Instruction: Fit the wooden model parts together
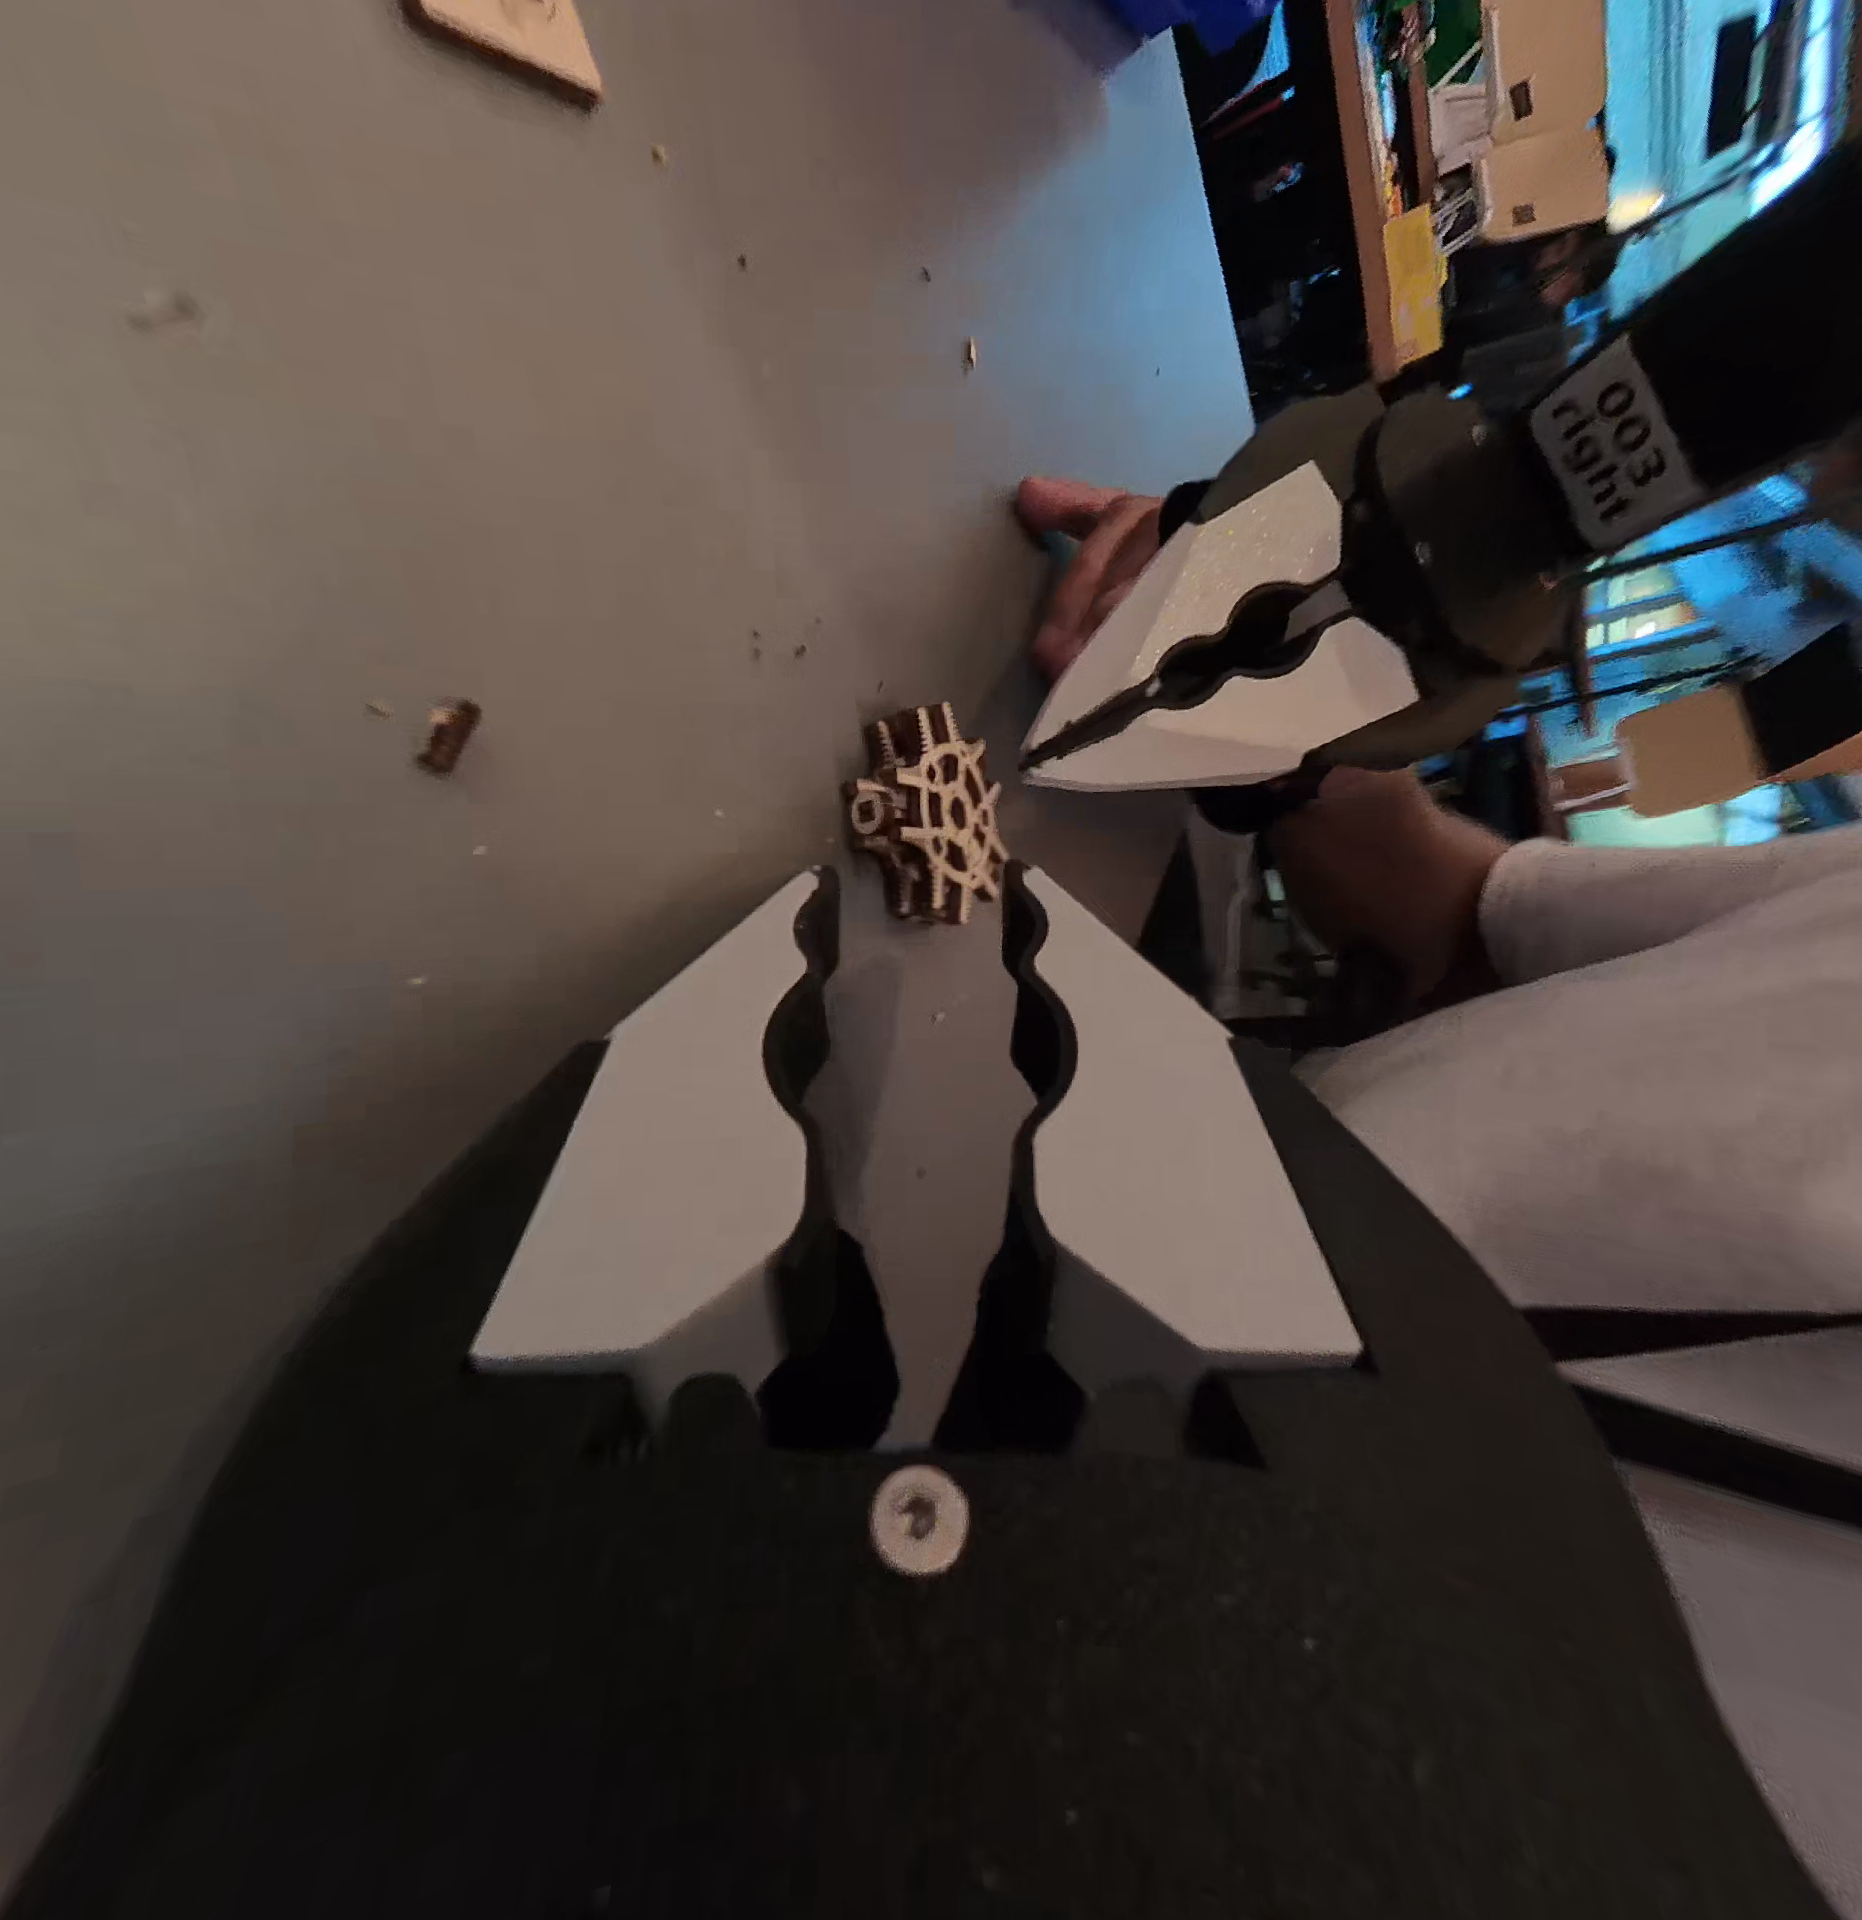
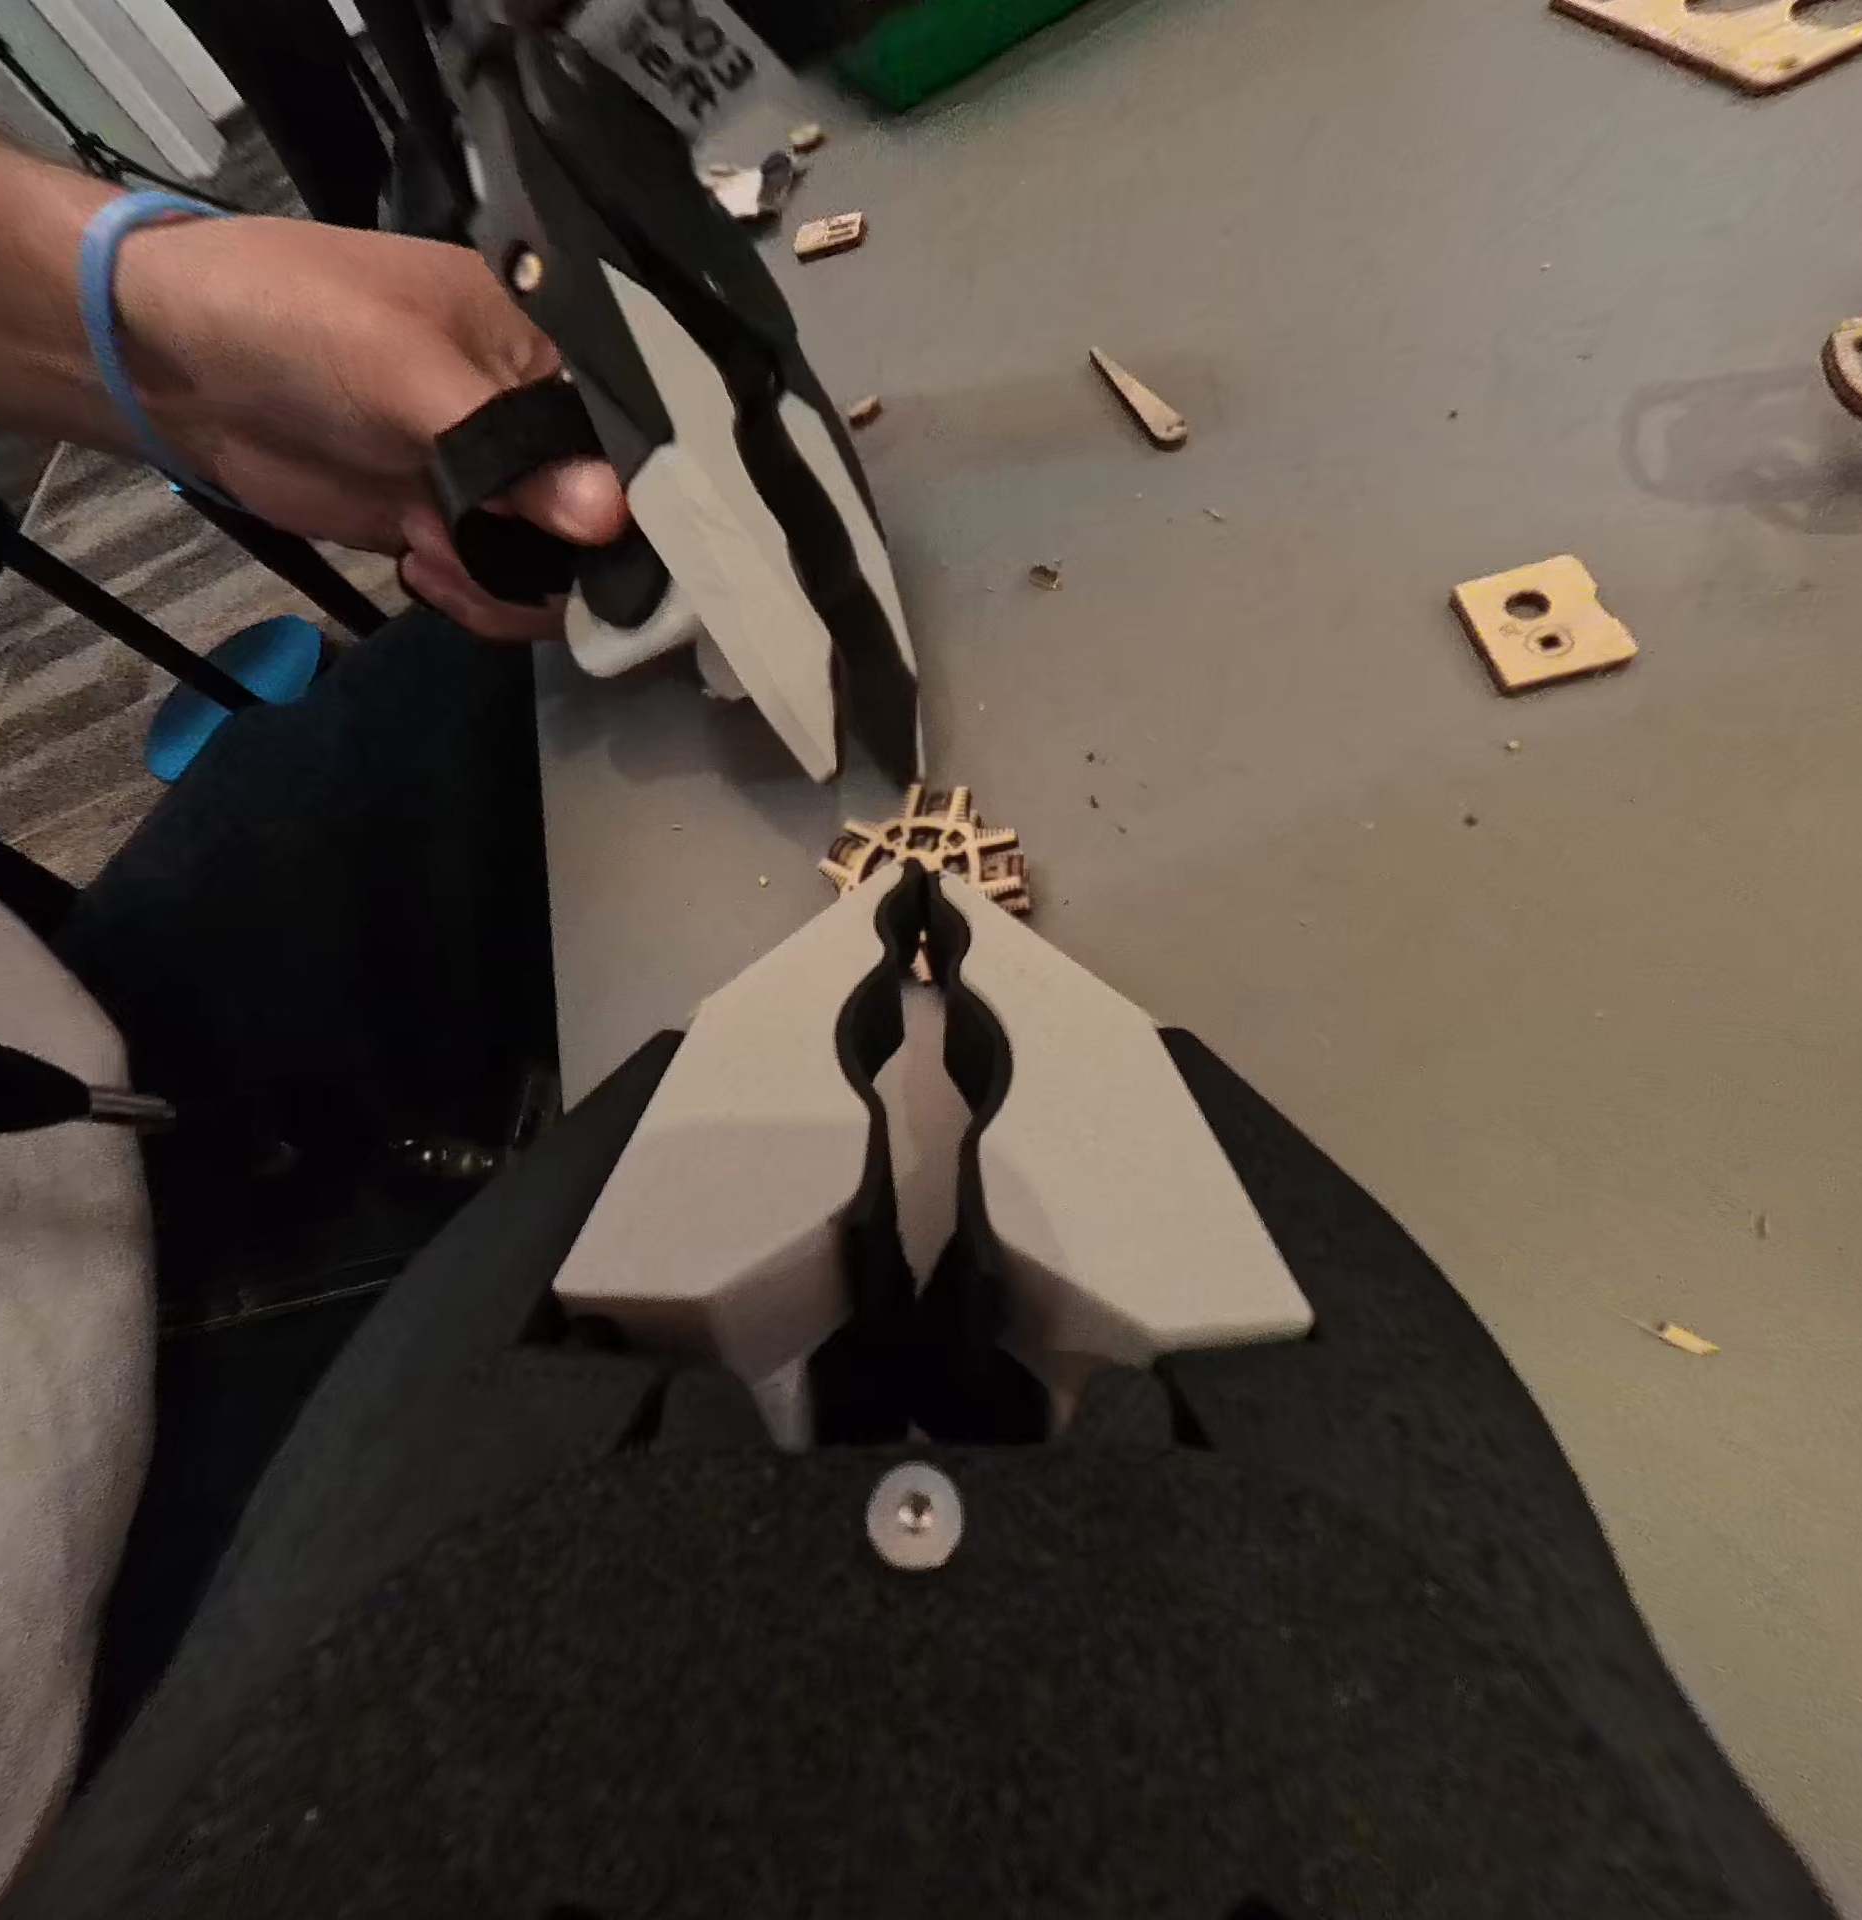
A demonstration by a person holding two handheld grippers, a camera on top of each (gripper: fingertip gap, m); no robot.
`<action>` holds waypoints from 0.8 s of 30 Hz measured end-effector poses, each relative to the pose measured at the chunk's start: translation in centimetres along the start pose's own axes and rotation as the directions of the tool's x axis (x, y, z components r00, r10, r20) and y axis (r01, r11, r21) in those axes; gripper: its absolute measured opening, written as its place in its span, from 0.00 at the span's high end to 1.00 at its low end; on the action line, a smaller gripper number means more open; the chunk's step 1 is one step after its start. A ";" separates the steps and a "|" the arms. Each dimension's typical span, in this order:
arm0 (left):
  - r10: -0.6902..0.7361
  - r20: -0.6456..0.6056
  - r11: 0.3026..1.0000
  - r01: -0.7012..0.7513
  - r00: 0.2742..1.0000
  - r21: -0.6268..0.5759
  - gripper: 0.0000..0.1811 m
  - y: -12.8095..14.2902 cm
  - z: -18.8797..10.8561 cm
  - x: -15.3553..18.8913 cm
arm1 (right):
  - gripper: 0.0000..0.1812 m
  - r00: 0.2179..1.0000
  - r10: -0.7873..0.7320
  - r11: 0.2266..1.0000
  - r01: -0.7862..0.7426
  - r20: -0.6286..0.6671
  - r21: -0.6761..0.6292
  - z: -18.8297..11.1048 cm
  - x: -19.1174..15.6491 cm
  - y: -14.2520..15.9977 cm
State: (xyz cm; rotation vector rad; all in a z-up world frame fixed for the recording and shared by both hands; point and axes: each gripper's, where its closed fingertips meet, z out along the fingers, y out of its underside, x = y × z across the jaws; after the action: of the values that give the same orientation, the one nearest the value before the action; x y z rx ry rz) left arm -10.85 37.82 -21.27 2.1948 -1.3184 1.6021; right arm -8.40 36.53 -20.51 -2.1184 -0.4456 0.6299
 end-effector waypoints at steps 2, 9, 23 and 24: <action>0.120 0.038 0.993 -0.120 0.992 0.010 0.82 0.0 -0.8 -0.5 | 1.00 0.999 -0.028 0.999 0.029 -0.045 0.022 0.1 0.1 -0.5; 0.748 0.236 0.647 -0.760 0.620 -0.054 1.00 -1.4 -1.0 0.8 | 1.00 0.962 -0.239 0.967 0.223 -0.133 -0.123 1.5 0.0 0.0; 0.844 0.212 0.532 -0.820 0.493 -0.213 1.00 -0.8 1.3 -0.7 | 1.00 0.942 -0.262 0.960 0.231 -0.208 -0.161 1.9 1.0 0.1; 0.846 0.213 0.528 -0.822 0.488 -0.214 1.00 -0.8 1.3 -0.7 | 1.00 0.945 -0.255 0.962 0.226 -0.207 -0.155 1.9 1.0 0.1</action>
State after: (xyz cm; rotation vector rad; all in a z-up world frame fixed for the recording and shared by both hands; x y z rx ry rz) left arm -9.42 38.00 -22.09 1.8250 -2.8249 1.3452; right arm -8.68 38.21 -21.85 -2.1814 -0.6197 0.2216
